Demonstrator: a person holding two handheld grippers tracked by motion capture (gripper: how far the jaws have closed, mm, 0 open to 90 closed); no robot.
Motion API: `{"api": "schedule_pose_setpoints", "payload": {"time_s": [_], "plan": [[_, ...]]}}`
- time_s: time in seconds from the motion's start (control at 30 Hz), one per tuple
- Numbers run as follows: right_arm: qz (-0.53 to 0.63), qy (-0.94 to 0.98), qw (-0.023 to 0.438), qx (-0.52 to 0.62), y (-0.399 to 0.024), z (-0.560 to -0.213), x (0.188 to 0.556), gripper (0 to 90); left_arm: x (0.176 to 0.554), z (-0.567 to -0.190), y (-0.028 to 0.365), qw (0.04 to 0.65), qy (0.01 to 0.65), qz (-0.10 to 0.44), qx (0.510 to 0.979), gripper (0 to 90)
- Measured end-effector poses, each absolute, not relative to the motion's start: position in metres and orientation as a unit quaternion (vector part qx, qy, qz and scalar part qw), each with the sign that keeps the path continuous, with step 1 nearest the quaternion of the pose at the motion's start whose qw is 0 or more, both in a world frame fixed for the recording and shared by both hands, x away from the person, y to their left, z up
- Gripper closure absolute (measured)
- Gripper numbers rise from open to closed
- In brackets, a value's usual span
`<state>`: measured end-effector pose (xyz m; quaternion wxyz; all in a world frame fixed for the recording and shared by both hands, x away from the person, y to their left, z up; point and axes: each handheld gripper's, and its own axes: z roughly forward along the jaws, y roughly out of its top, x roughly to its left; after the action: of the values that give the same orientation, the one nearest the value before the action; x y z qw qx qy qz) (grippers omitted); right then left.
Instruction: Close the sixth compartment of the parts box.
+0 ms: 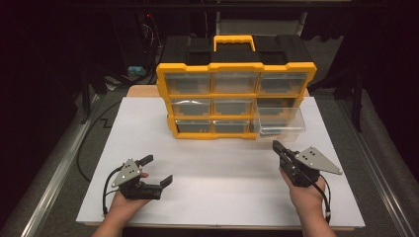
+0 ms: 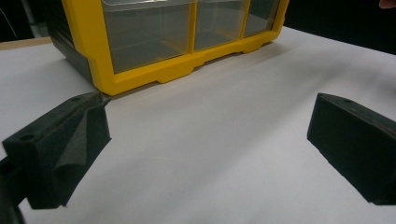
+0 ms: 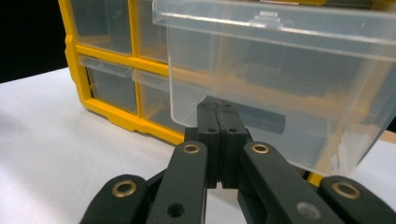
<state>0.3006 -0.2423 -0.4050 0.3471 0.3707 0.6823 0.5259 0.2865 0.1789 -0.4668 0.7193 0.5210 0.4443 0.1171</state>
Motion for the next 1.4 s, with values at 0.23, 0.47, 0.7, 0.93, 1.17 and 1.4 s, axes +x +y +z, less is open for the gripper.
{"api": "schedule_pose_setpoints", "payload": {"time_s": [0.23, 0.47, 0.7, 0.93, 1.17, 1.4], "plan": [[0.530, 0.677, 0.355, 0.367, -0.242, -0.398, 0.302, 90.0, 0.286, -0.467, 0.179, 0.720, 0.443, 0.117, 0.521, 0.4], [0.531, 0.672, 0.365, 0.364, -0.241, -0.389, 0.303, 90.0, 0.286, -0.467, 0.179, 0.720, 0.443, 0.117, 0.520, 0.4], [0.532, 0.668, 0.372, 0.364, -0.242, -0.381, 0.306, 90.0, 0.286, -0.466, 0.179, 0.722, 0.444, 0.117, 0.518, 0.4], [0.531, 0.666, 0.372, 0.369, -0.242, -0.380, 0.308, 90.0, 0.286, -0.465, 0.179, 0.723, 0.443, 0.116, 0.517, 0.4], [0.532, 0.665, 0.374, 0.367, -0.242, -0.377, 0.312, 90.0, 0.285, -0.465, 0.179, 0.725, 0.442, 0.115, 0.515, 0.4], [0.529, 0.665, 0.376, 0.369, -0.240, -0.375, 0.317, 90.0, 0.285, -0.464, 0.180, 0.727, 0.442, 0.113, 0.513, 0.4]]}}
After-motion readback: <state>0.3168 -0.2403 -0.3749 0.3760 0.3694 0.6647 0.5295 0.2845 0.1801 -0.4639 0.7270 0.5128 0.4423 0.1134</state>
